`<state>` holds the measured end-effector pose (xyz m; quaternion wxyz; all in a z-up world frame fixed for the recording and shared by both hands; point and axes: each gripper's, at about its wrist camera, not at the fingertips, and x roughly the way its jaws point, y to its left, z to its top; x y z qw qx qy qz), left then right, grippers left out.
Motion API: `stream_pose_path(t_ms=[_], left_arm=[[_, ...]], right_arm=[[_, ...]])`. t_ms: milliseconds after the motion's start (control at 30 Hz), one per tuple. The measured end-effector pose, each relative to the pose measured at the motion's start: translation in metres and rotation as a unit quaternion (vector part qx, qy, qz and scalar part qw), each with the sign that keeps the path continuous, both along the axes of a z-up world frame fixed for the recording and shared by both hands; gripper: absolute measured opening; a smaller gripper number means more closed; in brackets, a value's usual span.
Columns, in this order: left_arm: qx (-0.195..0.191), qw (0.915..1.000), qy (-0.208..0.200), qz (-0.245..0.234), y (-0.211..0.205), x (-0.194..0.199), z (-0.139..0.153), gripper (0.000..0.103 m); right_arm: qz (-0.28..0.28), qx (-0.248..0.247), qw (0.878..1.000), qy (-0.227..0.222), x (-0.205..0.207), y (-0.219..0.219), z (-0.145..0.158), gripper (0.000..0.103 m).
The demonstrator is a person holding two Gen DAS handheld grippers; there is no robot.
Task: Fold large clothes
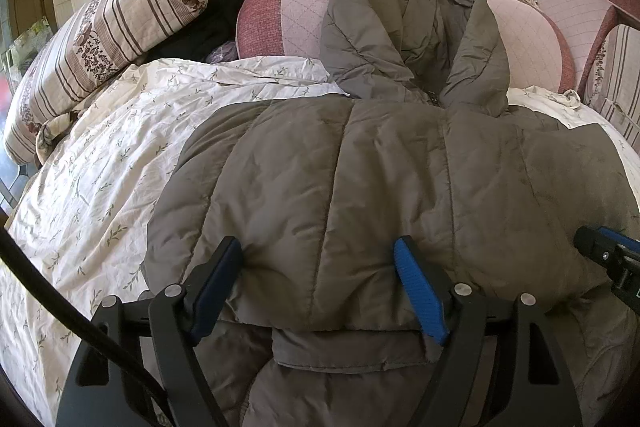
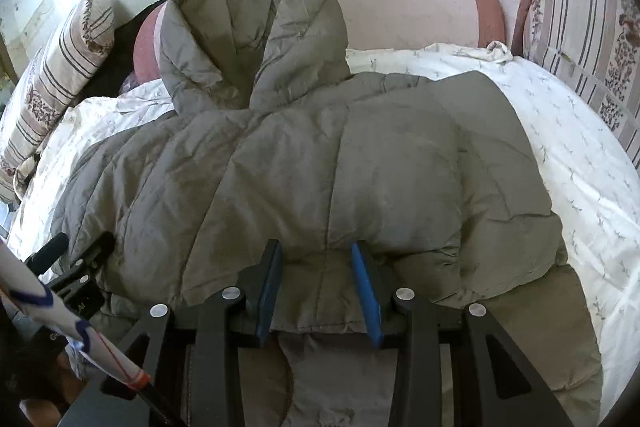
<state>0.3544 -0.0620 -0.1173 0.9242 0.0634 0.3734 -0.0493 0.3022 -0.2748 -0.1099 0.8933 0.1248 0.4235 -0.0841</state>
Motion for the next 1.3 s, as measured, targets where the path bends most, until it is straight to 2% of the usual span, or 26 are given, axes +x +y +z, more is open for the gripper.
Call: stream_pose_path(t_ms=[200,300,433,567,633,700,833,1100,1233,1300], left_arm=[[-0.003,1.0000,-0.004,0.000,0.002,-0.001,0.002,0.078],[-0.011,0.9999,-0.011,0.004,0.009,0.001,0.009,0.078],[-0.029,0.9992,-0.013,0.025,0.025,0.007,0.014,0.078],[-0.050,0.9980,0.009,0.036,0.034,0.014,0.009,0.078],[-0.046,0.9983,0.012,0.034,0.033,0.015,0.008,0.079],[-0.042,0.9985,0.006,0.034,0.031,0.013,0.010,0.078],[-0.060,0.9975,0.002,0.037,0.036,0.011,0.017,0.078],[-0.084,0.9951,-0.016,0.048,0.053,0.004,0.038,0.078],[-0.083,0.9951,-0.029,0.046,0.056,0.001,0.046,0.078],[-0.081,0.9953,-0.033,0.042,0.056,0.001,0.048,0.078]], right_arm=[[0.001,0.001,1.000,-0.004,-0.001,0.000,0.003,0.040],[0.002,0.015,1.000,-0.024,-0.006,-0.002,0.012,0.040],[-0.008,0.006,0.999,-0.049,-0.011,-0.006,0.023,0.040],[-0.023,0.005,0.999,-0.025,-0.005,-0.014,0.014,0.040],[-0.020,0.016,1.000,-0.003,0.001,-0.017,0.004,0.040],[-0.020,0.015,1.000,-0.002,0.000,-0.017,0.003,0.040],[-0.013,0.024,0.999,-0.022,-0.005,-0.018,0.015,0.040],[-0.013,0.047,0.996,-0.079,-0.049,-0.025,0.082,0.042],[0.011,0.059,0.995,-0.076,-0.057,-0.013,0.123,0.043],[0.034,0.056,0.995,-0.075,-0.053,-0.004,0.156,0.043]])
